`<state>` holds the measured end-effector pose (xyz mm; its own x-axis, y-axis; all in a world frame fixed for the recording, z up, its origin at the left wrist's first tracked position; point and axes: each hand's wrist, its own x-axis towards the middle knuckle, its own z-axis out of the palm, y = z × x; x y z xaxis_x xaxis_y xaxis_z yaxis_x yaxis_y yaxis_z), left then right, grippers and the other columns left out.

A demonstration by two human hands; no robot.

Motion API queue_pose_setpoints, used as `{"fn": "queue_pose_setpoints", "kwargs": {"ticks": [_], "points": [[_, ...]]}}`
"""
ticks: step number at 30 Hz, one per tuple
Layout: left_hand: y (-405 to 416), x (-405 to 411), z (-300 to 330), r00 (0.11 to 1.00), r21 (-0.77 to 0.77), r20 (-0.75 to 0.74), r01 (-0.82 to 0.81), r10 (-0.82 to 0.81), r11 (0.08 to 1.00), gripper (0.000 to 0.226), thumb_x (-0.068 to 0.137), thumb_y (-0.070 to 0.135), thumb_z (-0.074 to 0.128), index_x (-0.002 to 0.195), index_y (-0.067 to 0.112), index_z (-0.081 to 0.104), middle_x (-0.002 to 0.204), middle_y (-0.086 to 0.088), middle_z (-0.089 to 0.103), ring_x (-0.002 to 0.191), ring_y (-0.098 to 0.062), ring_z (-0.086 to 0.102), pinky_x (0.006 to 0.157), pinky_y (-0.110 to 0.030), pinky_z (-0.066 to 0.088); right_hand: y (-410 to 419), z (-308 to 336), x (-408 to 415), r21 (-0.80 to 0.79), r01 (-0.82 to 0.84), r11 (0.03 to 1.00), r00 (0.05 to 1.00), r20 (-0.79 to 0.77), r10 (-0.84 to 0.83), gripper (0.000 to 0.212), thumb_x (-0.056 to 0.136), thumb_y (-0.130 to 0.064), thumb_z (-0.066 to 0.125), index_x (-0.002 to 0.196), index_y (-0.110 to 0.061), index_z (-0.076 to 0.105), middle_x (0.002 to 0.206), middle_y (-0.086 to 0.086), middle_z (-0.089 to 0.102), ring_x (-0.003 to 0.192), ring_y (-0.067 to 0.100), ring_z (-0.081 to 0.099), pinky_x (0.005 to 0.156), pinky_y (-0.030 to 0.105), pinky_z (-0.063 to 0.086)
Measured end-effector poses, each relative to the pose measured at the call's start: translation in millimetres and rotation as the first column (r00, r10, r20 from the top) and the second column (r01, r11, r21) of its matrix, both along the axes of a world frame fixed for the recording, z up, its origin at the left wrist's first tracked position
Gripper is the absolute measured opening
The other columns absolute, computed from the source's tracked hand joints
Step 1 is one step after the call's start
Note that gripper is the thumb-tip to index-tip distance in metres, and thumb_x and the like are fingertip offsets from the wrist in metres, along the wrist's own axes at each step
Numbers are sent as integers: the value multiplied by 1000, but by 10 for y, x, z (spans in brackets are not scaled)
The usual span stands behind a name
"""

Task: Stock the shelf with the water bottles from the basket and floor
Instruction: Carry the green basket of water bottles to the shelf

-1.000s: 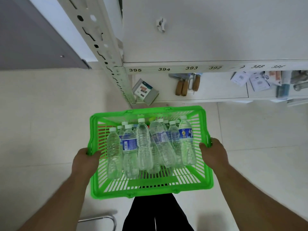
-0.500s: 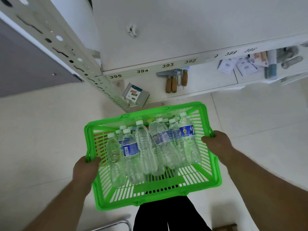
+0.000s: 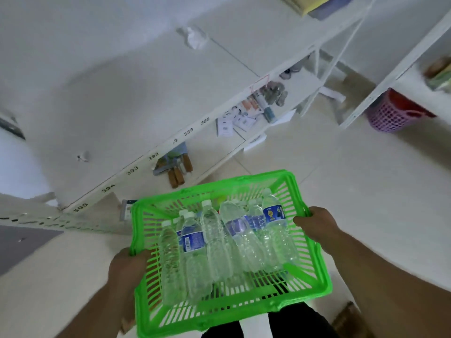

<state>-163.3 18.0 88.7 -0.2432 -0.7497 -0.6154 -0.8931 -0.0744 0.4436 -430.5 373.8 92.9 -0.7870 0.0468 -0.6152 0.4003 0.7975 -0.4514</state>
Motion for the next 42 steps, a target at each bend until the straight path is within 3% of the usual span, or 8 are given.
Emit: {"fn": "queue_pose_setpoints", "kwargs": {"ticks": [4, 8, 16, 19, 31, 36, 39, 42], "points": [[372, -779, 159, 984, -18, 12, 178, -178, 984, 37, 64, 43, 62, 84, 13, 68, 72, -9, 63, 66, -27, 59, 60, -33, 42, 716, 118, -267, -17, 122, 992, 993, 1, -122, 18, 74, -22, 73, 78, -5, 67, 59, 8, 57, 53, 24, 55, 52, 27, 41], [926, -1598, 336, 955, -37, 21, 298, -297, 954, 34, 57, 44, 58, 74, 15, 62, 74, -12, 64, 68, -29, 60, 62, -35, 47, 1471, 188, -628, -38, 243, 969, 970, 3, -243, 17, 73, -22, 74, 76, -6, 66, 62, 10, 59, 58, 27, 58, 54, 28, 43], [2146, -3238, 498, 844, -79, 33, 536, -535, 840, 50, 55, 45, 58, 85, 7, 74, 81, -18, 70, 77, -31, 66, 73, -39, 54, 2960, 333, -1329, -59, 456, 888, 889, -10, -457, 16, 70, -23, 73, 71, -9, 64, 57, 5, 58, 52, 23, 56, 48, 23, 40], [2575, -3811, 568, 792, -74, 39, 610, -609, 789, 49, 53, 48, 59, 79, 10, 74, 75, -13, 70, 71, -28, 65, 67, -37, 51, 3434, 390, -1555, -58, 510, 858, 858, -28, -512, 15, 71, -24, 73, 73, -11, 66, 59, 5, 61, 54, 22, 60, 47, 22, 39], [3825, -6183, 338, 638, -50, -30, 768, -769, 639, 38, 54, 40, 60, 68, 7, 69, 73, -18, 71, 73, -32, 68, 72, -44, 57, 4616, 371, -2641, -47, 723, 690, 687, -67, -724, 15, 74, -18, 74, 73, -5, 67, 62, 11, 62, 56, 26, 59, 53, 29, 45], [4248, -7130, 169, 538, -8, 14, 843, -843, 538, 41, 56, 43, 55, 70, 7, 68, 68, -17, 64, 71, -34, 63, 59, -35, 42, 4908, 201, -3275, -14, 787, 617, 616, -40, -787, 12, 75, -16, 75, 76, -6, 69, 66, 14, 66, 58, 27, 61, 56, 30, 49], [4486, -7714, -4, 504, -2, 42, 863, -863, 504, 29, 75, 34, 69, 73, 5, 68, 73, -19, 64, 74, -36, 63, 62, -36, 42, 5111, 26, -3656, -7, 817, 577, 576, -25, -817, 13, 76, -15, 76, 76, -5, 68, 61, 10, 62, 53, 24, 57, 51, 27, 44], [4702, -8206, -166, 490, -12, 54, 871, -870, 490, 20, 82, 21, 70, 79, 2, 69, 76, -22, 66, 76, -37, 64, 65, -39, 47, 5304, -155, -4000, -16, 837, 547, 547, -19, -837, 13, 74, -13, 77, 77, -3, 68, 62, 11, 63, 56, 25, 57, 56, 30, 46]]}}
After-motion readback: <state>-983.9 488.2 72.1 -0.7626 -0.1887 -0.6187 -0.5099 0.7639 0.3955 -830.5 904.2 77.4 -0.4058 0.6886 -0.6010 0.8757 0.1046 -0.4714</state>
